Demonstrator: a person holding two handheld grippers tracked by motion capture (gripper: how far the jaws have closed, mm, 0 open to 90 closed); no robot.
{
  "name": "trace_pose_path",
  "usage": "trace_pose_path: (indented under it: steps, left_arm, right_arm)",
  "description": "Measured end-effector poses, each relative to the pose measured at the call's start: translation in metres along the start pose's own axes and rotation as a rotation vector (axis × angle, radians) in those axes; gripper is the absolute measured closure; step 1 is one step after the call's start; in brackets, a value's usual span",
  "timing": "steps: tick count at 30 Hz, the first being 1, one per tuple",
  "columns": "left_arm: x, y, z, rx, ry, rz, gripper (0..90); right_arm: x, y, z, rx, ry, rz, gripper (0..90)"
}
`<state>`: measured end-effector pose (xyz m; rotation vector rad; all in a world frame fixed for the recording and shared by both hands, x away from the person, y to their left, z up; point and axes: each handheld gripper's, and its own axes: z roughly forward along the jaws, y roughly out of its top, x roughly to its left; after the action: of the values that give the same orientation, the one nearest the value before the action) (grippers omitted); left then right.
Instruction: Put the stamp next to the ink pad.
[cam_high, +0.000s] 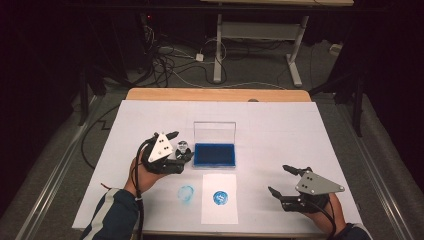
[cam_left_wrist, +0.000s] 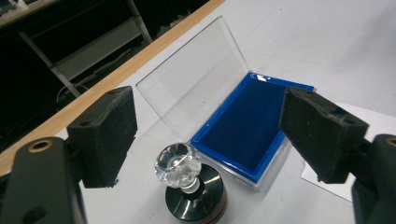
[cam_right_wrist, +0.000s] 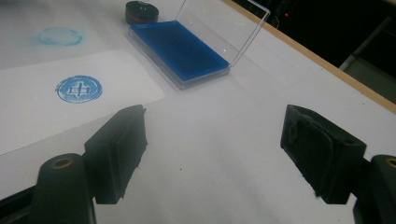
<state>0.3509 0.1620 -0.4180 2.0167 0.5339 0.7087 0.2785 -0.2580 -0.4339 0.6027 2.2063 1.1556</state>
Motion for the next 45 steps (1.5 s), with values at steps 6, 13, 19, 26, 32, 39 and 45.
trace_pose_path:
  steps: [6,13,19,26,32,39,45]
  left_arm:
    - [-0.009,0.002,-0.011,-0.019,-0.010,0.016,18.3]
    - [-0.016,-0.003,-0.023,-0.002,0.019,0.061,15.0]
    - [-0.021,-0.009,-0.034,0.003,0.016,0.078,14.9]
    - [-0.026,-0.017,-0.043,-0.004,0.015,0.087,14.9]
    - [-0.028,-0.026,-0.048,0.014,0.015,0.091,14.9]
    - [-0.031,-0.044,-0.050,0.039,0.025,0.073,14.9]
    - [-0.033,-0.060,-0.054,0.070,0.029,0.069,14.8]
  right_arm:
    - [0.000,-0.001,0.000,-0.006,0.002,0.001,22.6]
    - [0.002,0.000,0.001,-0.010,0.003,-0.007,22.5]
    - [0.003,0.000,-0.001,-0.008,-0.003,-0.012,22.6]
    - [0.004,-0.001,-0.001,-0.003,-0.005,-0.016,22.6]
    - [0.004,-0.001,-0.001,-0.003,-0.008,-0.015,22.6]
    - [0.005,-0.001,-0.001,-0.002,-0.006,-0.017,22.6]
    - [0.005,-0.001,0.001,0.000,0.001,-0.017,22.6]
